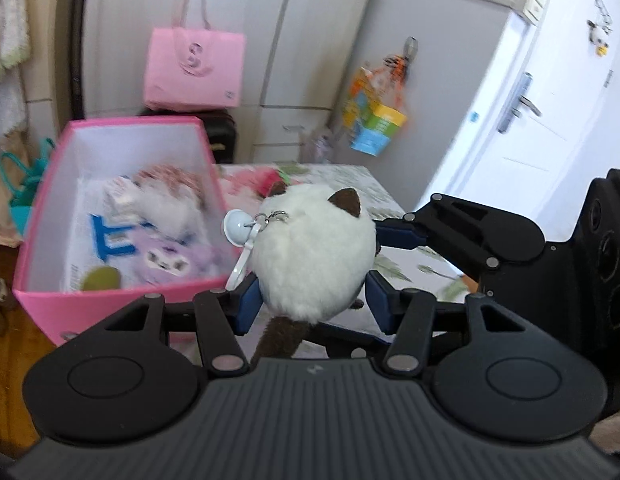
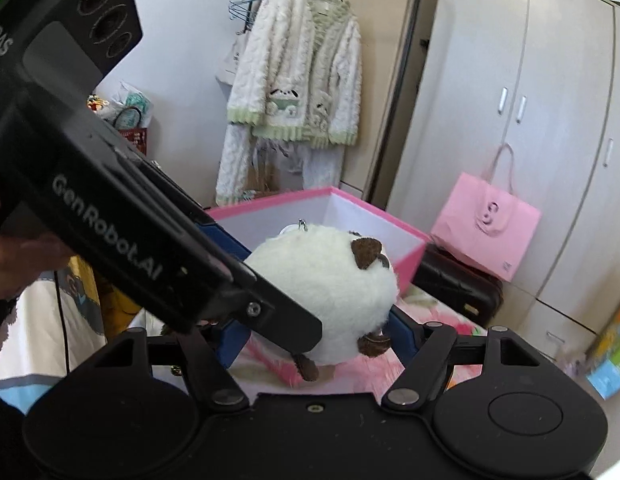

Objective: Organize soft objects
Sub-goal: 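Lift the white plush with both grippers and carry it over the shoebox, then open both grippers to drop the white plush into the shoebox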

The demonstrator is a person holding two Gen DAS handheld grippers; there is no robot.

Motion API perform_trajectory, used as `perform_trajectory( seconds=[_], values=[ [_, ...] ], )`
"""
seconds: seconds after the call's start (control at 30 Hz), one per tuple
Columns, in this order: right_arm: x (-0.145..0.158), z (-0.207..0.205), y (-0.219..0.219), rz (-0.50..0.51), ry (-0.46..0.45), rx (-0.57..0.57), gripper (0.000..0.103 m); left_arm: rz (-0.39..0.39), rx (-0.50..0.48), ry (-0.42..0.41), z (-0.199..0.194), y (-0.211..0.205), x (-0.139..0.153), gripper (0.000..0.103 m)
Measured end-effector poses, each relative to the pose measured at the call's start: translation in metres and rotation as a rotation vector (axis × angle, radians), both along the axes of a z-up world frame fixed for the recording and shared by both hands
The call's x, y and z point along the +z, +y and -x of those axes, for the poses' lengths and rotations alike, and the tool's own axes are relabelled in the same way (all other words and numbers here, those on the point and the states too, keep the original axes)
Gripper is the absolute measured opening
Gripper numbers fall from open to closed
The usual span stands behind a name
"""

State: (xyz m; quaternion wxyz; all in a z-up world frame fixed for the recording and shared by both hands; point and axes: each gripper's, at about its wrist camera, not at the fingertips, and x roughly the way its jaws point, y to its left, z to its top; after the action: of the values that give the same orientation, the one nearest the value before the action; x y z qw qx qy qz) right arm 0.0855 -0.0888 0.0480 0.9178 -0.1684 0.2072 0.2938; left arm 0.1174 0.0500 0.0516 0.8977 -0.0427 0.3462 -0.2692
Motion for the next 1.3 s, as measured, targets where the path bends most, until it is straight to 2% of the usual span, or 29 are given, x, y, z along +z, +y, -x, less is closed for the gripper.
perform_trajectory(
  seconds=[0.23,0.47,0.73,0.83,0.93,1.07,1.2,1.3],
  values=[
    [0.008,-0.052,0.027,-0.092,0.011,0.052,0.076,0.021,0.13,-0.025,-0.039,0.039,0.01,0.054],
    [-0.001,-0.121,0.046,-0.236,0.16,0.078,0.077,0.049,0.251,0.015,-0.087,0.071,-0.002,0.055],
    [-0.025,-0.178,0.066,-0.252,0.35,0.117,0.077,0.091,0.347,0.099,-0.126,0.096,-0.03,0.055],
    [-0.031,-0.19,0.075,-0.226,0.383,0.13,0.077,0.091,0.377,0.115,-0.136,0.1,-0.036,0.055],
    [-0.035,-0.197,0.081,-0.19,0.365,0.131,0.077,0.067,0.43,0.085,-0.137,0.101,-0.037,0.057],
    [-0.037,-0.201,0.083,-0.133,0.298,0.087,0.077,-0.034,0.546,-0.026,-0.128,0.098,-0.03,0.057],
    [-0.035,-0.193,0.06,-0.18,0.308,0.089,0.077,-0.038,0.54,-0.058,-0.113,0.1,-0.022,0.058],
    [-0.029,-0.184,0.035,-0.231,0.316,0.094,0.077,-0.077,0.518,-0.076,-0.104,0.093,-0.018,0.058]
  ],
)
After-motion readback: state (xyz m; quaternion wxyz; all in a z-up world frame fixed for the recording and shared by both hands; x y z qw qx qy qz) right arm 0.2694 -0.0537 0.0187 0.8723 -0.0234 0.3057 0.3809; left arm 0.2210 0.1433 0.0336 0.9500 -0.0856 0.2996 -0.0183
